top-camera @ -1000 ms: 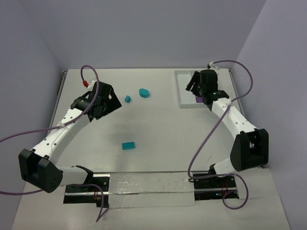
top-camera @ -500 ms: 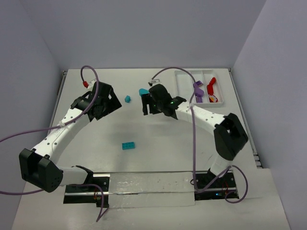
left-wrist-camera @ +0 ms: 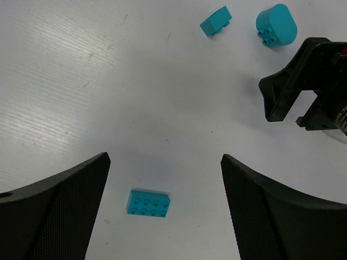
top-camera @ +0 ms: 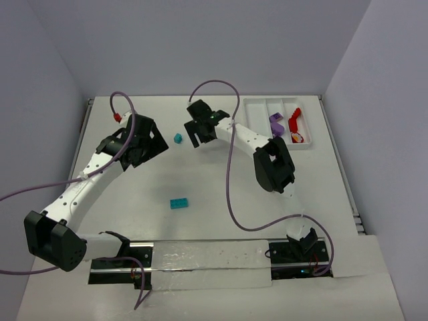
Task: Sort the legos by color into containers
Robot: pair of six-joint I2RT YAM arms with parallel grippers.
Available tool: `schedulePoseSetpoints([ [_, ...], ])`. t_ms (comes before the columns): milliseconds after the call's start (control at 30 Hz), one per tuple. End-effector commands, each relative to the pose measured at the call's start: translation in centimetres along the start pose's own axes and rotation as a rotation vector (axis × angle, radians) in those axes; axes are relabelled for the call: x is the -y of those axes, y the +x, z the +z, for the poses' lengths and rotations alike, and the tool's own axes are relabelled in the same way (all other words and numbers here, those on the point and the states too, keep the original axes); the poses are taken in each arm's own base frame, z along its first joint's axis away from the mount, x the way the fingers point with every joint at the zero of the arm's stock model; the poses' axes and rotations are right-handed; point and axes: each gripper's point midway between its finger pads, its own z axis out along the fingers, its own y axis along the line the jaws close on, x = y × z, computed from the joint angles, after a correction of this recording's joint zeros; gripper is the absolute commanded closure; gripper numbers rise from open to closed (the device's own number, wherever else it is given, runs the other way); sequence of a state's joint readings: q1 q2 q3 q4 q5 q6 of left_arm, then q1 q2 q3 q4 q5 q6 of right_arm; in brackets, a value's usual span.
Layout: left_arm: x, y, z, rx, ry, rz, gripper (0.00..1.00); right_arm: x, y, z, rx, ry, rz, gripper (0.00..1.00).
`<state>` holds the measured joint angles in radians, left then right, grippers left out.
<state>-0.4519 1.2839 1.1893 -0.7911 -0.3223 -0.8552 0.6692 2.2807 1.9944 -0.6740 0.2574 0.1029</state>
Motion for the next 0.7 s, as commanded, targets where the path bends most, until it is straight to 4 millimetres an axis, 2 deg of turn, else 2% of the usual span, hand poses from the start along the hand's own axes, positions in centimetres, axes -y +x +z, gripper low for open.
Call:
schedulePoseSetpoints([
  [0,0.7,-2.0,-1.3,0.057,0.034,-0.017,0.09,0.9,-3.1,-1.1,0.060,-0.050,-0.033,0.10],
  [67,0.7,-2.1,-1.4,0.060,0.038,-0.019,0.09,0.9,-3.3,-0.9,0.066,-0.070,-0.034,0.10],
  [367,0.7,-2.0,-1.3,0.057,0.033,-0.014,0.09,-2.5,-4.2,-1.6,0.113,-0.433,-0.054,0.11],
  [500,0.7,-2.1,-1.4,0.059,0.031,-0.011,0.09,-2.3,-4.6,-1.5,0.125,-0.434,-0.058,0.10],
  [667,0.8,-2.0,-1.3,0.055,0.037,-0.013,0.09,-0.1,-5.8,-0.4,0.114,-0.319,0.014,0.09],
])
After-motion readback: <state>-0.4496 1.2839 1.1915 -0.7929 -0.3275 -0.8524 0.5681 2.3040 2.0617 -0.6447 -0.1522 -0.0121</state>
